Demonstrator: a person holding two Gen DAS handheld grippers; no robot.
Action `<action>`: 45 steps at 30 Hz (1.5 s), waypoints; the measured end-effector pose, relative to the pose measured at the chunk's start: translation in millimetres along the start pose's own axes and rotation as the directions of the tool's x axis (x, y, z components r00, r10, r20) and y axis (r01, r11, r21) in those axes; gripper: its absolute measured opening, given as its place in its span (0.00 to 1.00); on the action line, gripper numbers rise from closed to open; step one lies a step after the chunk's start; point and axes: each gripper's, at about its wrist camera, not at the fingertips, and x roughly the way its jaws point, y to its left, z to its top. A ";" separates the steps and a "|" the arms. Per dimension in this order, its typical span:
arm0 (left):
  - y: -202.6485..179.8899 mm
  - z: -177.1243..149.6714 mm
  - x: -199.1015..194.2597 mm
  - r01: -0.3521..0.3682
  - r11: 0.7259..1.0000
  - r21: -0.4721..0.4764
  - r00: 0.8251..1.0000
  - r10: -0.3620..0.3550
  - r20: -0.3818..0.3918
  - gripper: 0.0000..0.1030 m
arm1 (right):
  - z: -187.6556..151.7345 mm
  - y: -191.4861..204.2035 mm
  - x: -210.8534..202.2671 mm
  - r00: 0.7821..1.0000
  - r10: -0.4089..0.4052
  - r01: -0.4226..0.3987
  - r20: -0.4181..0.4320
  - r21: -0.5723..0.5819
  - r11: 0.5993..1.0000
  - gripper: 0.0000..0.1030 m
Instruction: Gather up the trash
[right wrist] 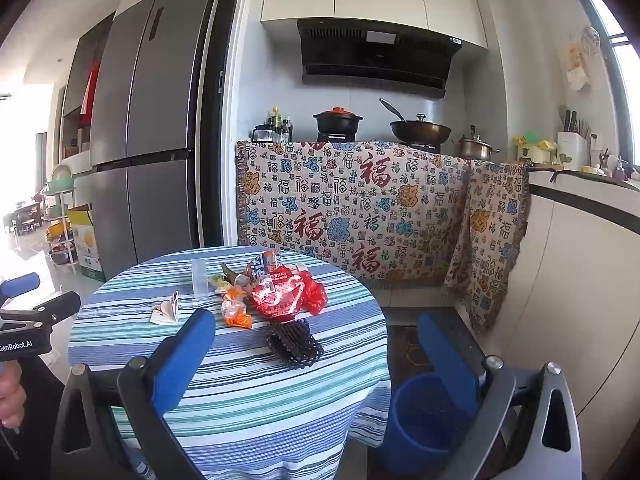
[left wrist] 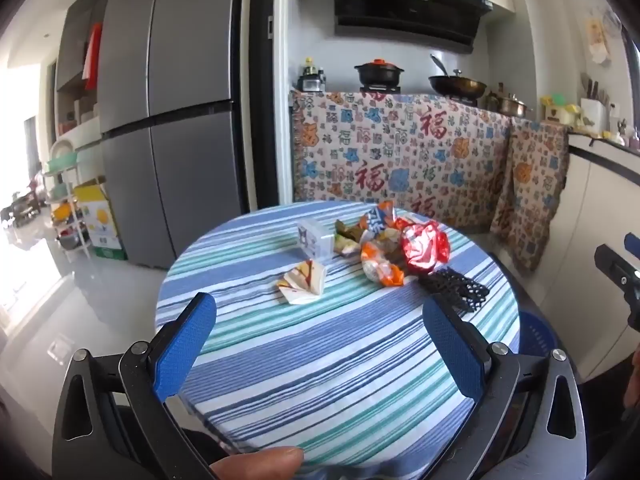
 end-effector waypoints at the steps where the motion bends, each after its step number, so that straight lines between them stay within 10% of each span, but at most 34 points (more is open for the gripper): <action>1: -0.4 0.1 0.3 -0.003 1.000 0.007 1.000 0.003 -0.006 1.00 | 0.3 0.2 -0.2 1.000 0.001 -0.001 -0.002 0.000 1.000 1.00; 45: -11.5 5.1 -4.8 0.004 1.000 0.011 1.000 -0.004 0.002 1.00 | 11.5 2.2 -9.0 1.000 -0.023 0.023 0.017 0.019 1.000 1.00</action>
